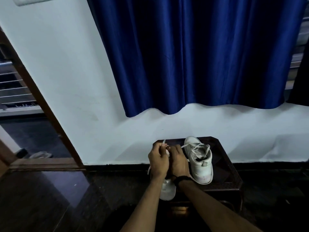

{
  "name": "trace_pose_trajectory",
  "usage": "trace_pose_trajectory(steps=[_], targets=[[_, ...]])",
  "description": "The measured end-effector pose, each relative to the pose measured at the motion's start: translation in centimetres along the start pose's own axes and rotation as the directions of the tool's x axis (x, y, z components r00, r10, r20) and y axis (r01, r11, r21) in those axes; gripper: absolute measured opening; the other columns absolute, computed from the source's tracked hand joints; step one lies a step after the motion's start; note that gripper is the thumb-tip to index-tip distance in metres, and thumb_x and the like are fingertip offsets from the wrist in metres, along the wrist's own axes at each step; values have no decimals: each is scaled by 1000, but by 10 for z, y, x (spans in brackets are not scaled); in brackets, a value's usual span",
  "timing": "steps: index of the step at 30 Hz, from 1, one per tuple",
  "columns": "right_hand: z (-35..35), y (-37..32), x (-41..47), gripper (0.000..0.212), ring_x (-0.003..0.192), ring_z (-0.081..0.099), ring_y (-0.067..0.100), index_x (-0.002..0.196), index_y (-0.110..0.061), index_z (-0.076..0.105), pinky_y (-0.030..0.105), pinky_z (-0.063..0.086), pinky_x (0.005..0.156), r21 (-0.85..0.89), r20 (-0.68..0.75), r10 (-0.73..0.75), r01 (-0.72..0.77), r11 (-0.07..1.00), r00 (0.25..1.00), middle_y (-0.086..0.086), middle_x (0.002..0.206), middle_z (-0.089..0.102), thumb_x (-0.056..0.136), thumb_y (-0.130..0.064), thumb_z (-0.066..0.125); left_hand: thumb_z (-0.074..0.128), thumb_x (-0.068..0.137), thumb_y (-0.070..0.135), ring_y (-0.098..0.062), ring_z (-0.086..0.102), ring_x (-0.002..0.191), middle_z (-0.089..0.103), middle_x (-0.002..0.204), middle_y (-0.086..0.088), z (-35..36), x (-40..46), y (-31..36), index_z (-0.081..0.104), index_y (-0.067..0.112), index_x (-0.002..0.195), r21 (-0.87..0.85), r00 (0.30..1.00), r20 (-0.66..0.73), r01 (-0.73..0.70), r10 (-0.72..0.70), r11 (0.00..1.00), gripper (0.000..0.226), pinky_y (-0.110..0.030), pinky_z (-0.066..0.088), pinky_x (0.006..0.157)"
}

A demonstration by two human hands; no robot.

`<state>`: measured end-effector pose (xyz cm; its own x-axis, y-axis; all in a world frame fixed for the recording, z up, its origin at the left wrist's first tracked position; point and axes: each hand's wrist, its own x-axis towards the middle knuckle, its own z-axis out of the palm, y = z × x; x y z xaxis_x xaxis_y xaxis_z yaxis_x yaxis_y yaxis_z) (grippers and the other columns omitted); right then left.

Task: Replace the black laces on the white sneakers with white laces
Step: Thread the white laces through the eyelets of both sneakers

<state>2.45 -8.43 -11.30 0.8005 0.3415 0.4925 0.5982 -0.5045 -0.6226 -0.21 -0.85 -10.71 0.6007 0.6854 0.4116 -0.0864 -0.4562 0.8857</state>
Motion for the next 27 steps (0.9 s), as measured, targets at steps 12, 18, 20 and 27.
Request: trace_pose_trajectory(steps=[12, 18, 20, 27], targets=[[11, -33, 2, 14, 80, 65, 2, 101, -20, 68, 23, 52, 76, 590, -190, 362, -189, 785, 913, -9, 86, 70, 90, -14, 63, 59, 97, 23, 0, 66, 76, 71, 77, 12, -2, 9, -12, 71, 17, 87, -188, 987, -94, 111, -130, 976, 17, -20, 52, 72], [13, -29, 5, 16, 68, 65, 2, 76, -26, 62, 21, 52, 64, 664, -164, 443, -234, 710, 881, -8, 72, 69, 86, -17, 70, 63, 92, 10, 0, 66, 82, 70, 87, 14, 0, 8, -16, 77, 17, 93, -101, 990, -141, 19, -33, 995, 16, -26, 56, 76], [14, -27, 7, 10, 69, 65, 2, 78, -23, 65, 18, 51, 65, 678, -164, 465, -243, 693, 870, -9, 73, 70, 85, -18, 71, 61, 92, 16, -1, 68, 82, 72, 86, 17, 0, 6, -14, 77, 19, 92, -110, 996, -94, -2, -8, 994, 16, -24, 56, 76], [17, -15, 13, 11, 72, 67, 5, 76, -24, 72, 24, 53, 70, 765, -115, 546, -277, 581, 830, -6, 75, 72, 80, -16, 76, 57, 92, 29, -3, 69, 78, 74, 85, 10, 2, 1, -16, 74, 19, 92, -66, 997, -13, -80, 79, 995, 20, -23, 54, 69]])
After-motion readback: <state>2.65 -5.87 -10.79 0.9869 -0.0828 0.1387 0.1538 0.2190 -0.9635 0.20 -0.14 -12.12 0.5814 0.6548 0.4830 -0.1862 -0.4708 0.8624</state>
